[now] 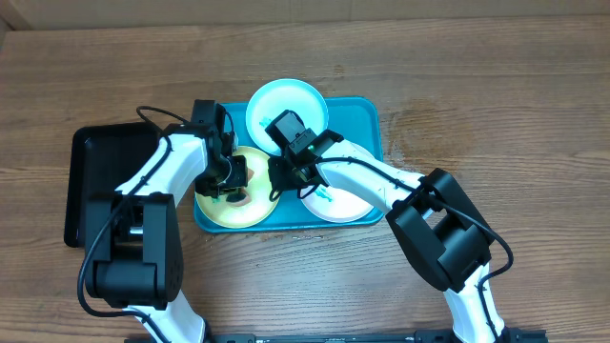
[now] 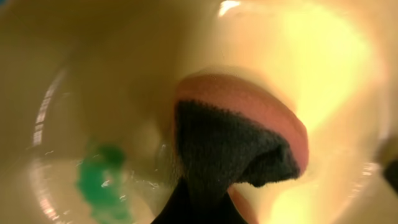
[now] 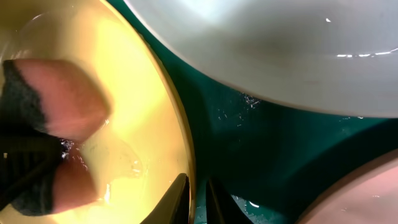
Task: Clean dirty plates on tray and stack at the side
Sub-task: 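Scrub the yellow plate with the sponge while the right gripper holds it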
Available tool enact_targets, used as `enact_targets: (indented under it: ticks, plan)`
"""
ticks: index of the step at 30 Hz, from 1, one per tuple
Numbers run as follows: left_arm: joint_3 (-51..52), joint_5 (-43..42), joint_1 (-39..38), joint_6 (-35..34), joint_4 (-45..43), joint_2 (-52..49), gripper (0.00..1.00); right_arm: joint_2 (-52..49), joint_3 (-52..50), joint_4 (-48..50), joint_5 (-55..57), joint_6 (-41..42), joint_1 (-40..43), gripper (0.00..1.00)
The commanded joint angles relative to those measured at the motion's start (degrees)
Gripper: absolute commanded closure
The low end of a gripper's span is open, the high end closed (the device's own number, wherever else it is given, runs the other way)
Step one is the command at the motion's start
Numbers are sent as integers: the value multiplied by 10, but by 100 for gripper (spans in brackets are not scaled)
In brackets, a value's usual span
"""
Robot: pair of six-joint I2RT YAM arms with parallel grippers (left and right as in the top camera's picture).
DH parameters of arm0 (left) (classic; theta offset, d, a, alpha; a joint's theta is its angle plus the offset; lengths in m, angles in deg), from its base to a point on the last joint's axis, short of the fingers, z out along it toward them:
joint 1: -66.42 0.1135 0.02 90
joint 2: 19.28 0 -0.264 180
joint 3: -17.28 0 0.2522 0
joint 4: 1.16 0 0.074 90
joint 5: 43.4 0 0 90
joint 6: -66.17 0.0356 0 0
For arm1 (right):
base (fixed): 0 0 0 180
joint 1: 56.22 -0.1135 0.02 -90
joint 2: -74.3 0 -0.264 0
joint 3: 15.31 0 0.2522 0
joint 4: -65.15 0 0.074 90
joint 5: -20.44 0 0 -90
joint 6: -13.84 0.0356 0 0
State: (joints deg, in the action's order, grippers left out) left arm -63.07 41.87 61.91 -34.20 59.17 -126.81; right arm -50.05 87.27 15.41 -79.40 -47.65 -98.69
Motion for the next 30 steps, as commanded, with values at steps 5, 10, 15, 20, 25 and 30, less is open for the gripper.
enact_targets:
  ticks: [5,10,15,20,25,30]
  plan:
    - [10,235,5,-28,29,-10,96,-1,-3,-2,8,2,1,88]
    - [7,304,5,-59,33,-10,96,-1,-3,-5,8,2,1,88]
    - [-16,287,5,-65,26,-10,96,-1,-3,-3,8,2,1,88]
    - [-26,126,5,-64,-10,-10,96,-1,-3,1,8,2,1,88]
    - [-26,-59,3,-64,-57,-10,96,-1,-3,1,8,2,1,88]
    - [-26,-106,3,-64,-52,-10,96,-1,-3,2,8,2,1,88]
